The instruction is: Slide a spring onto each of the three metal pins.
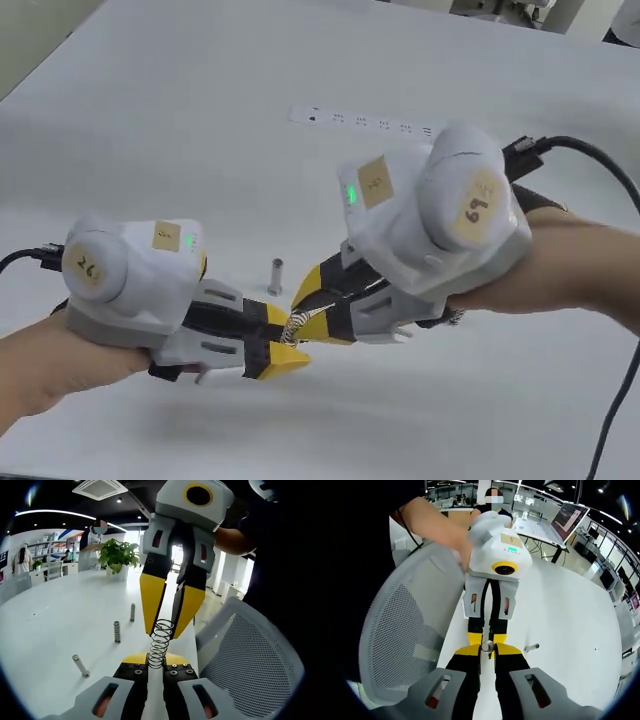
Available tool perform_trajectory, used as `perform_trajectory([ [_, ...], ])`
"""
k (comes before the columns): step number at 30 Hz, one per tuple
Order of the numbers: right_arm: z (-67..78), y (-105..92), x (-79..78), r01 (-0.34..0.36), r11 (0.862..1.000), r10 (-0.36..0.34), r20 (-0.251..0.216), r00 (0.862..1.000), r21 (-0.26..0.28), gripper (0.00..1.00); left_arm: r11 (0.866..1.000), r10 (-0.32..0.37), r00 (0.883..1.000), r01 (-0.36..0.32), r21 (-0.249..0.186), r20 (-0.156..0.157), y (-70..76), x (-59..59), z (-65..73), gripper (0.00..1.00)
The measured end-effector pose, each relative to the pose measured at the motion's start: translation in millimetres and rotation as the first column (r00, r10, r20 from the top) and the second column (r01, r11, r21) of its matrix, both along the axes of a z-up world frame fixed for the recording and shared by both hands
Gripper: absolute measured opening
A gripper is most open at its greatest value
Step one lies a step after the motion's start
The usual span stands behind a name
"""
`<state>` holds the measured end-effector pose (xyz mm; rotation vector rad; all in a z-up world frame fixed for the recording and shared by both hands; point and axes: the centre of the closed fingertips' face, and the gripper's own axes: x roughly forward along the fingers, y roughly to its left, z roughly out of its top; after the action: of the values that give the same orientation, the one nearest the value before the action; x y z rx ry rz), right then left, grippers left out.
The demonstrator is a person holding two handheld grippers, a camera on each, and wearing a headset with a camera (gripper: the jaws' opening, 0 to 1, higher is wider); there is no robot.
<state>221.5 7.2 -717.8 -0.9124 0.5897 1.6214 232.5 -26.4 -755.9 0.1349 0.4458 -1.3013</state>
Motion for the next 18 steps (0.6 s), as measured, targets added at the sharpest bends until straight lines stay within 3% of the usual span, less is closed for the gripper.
perform_trajectory([
  [6, 1.7, -1.1, 2.8, 0.024, 0.999, -0.025, -0.014, 1.000, -0.028, 0.07, 1.000, 0.011, 1.000, -0.011, -0.003, -0.006, -1.2, 1.7, 1.8, 0.02],
  [11, 2.9, -1.3, 2.4, 0.028, 0.998, -0.029, -0.008, 1.000, -0.058, 0.07, 1.000, 0.010, 1.000, -0.010, -0.009, 0.006, -2.5, 1.8, 4.5, 0.02],
  [18, 3.6, -3.3, 3.4, 0.042, 0.997, -0.043, -0.017, 0.999, -0.068, 0.07, 1.000, 0.017, 1.000, -0.017, -0.011, 0.003, -1.9, 2.0, 6.0, 0.02],
])
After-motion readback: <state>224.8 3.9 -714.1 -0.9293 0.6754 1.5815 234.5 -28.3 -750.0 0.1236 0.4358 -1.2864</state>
